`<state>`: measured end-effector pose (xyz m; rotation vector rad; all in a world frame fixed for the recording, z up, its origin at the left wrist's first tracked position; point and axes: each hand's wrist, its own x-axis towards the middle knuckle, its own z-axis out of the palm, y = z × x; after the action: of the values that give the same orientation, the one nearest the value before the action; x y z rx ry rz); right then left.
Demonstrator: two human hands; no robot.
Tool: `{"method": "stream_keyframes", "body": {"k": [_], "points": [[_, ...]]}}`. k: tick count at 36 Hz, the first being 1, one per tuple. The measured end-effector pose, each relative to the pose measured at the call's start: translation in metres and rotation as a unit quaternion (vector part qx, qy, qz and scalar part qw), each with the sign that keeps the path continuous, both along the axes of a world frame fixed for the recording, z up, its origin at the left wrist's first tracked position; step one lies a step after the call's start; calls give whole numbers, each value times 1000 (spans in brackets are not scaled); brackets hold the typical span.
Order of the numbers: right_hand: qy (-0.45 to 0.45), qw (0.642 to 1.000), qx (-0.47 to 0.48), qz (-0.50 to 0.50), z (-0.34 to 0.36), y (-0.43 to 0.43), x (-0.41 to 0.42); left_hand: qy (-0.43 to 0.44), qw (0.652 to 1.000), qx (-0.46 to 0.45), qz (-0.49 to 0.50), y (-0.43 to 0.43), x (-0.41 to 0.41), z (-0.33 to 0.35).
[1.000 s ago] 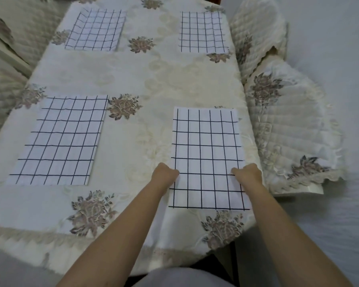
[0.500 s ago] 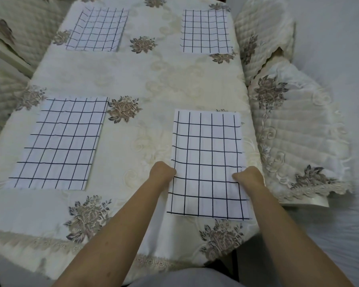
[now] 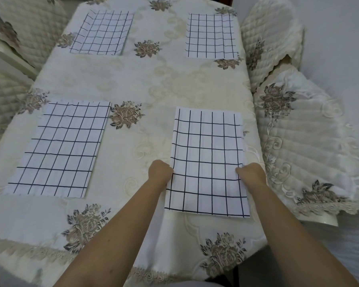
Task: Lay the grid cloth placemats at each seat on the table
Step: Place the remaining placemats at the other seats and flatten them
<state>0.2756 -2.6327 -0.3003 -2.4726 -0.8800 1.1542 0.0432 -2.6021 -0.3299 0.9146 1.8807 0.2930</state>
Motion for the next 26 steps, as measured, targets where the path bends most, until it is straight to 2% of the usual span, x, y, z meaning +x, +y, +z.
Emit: {"method": "stream_keyframes", "body": {"k": [6, 10, 20, 26], "points": [[-25, 1000, 17, 8, -2, 6, -2, 27, 999, 25, -21, 4, -1, 2], [-25, 999, 28, 8, 1, 4, -3, 13, 999, 39, -13, 0, -2, 2], [6, 999, 20, 27, -3, -9, -3, 3, 996, 9, -88, -21, -24, 6], [-22, 999, 21, 32, -13, -8, 0, 3, 996, 36, -83, -30, -27, 9]]}}
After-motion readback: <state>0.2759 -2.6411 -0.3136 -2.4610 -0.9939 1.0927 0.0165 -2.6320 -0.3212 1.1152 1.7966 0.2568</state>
